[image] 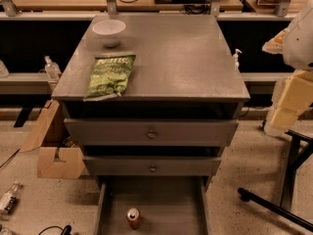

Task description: Pick coke can from bottom drawer and place on counter

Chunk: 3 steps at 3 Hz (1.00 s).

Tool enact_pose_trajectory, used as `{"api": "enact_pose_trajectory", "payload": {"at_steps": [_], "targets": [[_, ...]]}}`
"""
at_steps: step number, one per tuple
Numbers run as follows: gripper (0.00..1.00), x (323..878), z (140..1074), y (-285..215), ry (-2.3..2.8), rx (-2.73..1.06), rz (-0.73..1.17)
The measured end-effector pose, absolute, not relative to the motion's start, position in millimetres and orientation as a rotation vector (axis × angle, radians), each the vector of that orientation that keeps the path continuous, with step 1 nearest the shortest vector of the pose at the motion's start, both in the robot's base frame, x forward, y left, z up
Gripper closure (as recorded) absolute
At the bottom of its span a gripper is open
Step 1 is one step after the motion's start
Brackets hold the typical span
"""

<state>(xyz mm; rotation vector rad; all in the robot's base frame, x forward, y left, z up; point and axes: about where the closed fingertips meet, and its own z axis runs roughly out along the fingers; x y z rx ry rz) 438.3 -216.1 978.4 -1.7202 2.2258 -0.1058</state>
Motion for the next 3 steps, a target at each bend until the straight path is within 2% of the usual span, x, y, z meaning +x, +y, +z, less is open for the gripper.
{"api": "enact_pose_trajectory", "payload": {"at_steps": [2, 3], "targets": [[0.0, 444.4, 959.2, -212.9, 2.18, -1.675, -0.047], [0.0, 436.0, 886.0, -203.8, 2.102, -1.65, 0.159]]}}
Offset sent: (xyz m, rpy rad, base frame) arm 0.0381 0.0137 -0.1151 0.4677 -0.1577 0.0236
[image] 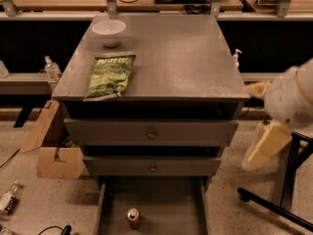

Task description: Pick coke can from bottom drawer and place on counter

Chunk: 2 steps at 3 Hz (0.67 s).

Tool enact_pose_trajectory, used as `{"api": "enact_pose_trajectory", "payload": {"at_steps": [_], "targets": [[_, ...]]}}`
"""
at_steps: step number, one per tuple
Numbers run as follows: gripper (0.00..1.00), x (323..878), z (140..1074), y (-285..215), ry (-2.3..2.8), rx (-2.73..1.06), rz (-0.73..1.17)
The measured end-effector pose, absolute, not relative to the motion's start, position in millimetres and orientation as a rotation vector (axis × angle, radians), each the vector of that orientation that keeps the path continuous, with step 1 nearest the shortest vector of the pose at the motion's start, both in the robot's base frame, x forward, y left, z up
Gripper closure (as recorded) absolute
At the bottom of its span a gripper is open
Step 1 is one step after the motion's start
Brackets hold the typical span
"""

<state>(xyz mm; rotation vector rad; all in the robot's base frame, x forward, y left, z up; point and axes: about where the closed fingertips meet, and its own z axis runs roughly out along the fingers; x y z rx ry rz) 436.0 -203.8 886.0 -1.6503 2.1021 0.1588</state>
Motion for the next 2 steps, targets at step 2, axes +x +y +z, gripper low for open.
{"api": "enact_pose_trajectory", "payload": {"at_steps": [2], "targets": [[0.0, 450.1, 738.7, -184.2, 1.791, -1.254, 0.528]]}}
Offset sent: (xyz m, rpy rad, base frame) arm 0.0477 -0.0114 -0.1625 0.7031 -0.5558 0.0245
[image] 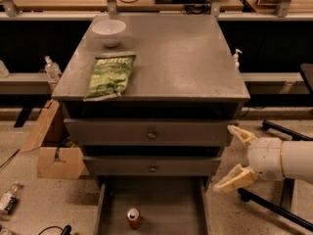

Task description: Pick coke can from bottom drawer and place on counter

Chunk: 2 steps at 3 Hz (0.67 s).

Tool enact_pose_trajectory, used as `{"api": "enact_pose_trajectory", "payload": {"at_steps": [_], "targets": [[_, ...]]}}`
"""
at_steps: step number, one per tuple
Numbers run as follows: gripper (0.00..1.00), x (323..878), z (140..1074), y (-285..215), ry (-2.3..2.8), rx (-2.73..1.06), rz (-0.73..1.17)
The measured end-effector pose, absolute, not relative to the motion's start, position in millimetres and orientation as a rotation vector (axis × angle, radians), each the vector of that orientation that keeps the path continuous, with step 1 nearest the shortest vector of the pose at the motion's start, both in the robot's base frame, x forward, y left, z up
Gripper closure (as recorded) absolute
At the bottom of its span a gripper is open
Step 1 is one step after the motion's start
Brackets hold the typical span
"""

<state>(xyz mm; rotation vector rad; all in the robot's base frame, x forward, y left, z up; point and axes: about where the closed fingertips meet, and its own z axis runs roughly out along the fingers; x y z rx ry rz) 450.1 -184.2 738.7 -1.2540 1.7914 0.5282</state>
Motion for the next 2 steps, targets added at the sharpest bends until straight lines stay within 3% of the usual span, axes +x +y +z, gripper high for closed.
{"api": "enact_pose_trajectory", "payload": {"at_steps": [2], "targets": [[0.0, 456.3, 732.9, -190.1, 1.768, -1.254, 0.487]]}}
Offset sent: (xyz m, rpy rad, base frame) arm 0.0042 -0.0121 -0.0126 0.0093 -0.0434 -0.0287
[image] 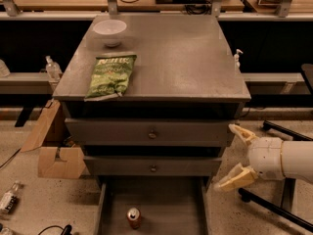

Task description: Pick coke can from bottom drawer and place on counter

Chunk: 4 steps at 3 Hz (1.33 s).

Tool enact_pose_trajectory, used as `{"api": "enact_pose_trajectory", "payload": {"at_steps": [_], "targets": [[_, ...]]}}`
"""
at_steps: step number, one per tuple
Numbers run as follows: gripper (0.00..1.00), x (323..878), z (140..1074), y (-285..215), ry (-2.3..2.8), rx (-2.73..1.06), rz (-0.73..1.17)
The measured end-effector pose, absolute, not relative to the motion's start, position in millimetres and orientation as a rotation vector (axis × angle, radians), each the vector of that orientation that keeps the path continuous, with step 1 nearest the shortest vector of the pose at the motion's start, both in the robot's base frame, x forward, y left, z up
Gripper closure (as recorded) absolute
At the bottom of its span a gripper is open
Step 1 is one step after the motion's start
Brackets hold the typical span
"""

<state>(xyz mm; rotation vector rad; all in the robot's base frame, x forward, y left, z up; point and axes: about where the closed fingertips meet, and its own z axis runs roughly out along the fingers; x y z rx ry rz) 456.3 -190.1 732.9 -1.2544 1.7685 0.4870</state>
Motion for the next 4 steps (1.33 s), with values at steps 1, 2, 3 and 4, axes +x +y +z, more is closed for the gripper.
{"api": "enact_pose_trajectory", "payload": {"at_steps": [1, 2, 3, 4], "targets": [[0.0, 462.5, 701.5, -174.2, 1.726, -1.261, 0.549], [0.0, 468.2, 635.9, -139.0, 1.616, -1.282, 0.636], [0.0, 463.7, 556.6, -102.0, 1.512, -1.328, 0.728], [0.0, 456.0, 485.1, -69.5, 1.465, -1.38, 0.801]]}}
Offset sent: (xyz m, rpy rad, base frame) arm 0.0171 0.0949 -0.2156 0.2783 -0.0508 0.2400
